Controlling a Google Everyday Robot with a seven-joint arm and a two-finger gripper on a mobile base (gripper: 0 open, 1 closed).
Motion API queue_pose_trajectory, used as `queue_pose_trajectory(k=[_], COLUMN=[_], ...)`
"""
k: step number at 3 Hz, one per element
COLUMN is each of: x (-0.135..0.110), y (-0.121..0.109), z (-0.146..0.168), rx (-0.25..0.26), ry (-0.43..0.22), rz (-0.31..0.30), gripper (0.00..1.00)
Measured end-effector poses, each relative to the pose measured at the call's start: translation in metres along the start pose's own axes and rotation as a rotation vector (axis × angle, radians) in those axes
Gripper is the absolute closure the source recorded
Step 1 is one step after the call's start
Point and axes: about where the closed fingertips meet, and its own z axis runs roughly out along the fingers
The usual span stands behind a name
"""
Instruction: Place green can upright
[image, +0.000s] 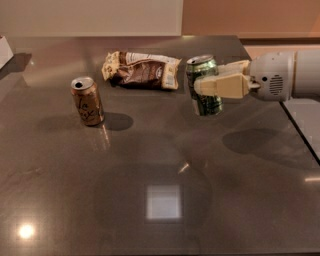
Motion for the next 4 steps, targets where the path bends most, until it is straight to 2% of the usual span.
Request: queue_pose_trajectory(k=[1,2,3,4], x=[0.010,0.024,0.034,0.041], y=[0.006,0.010,0.006,-0.001], z=[0.000,0.007,0.012,0.019], rx=[-0.053,-0.097,-0.111,-0.120], ry=[-0.094,-0.180,-0.221,-0.266], rz=[-0.102,-0.232,-0.249,-0.222], gripper=[1.00,1.00,1.00,1.00])
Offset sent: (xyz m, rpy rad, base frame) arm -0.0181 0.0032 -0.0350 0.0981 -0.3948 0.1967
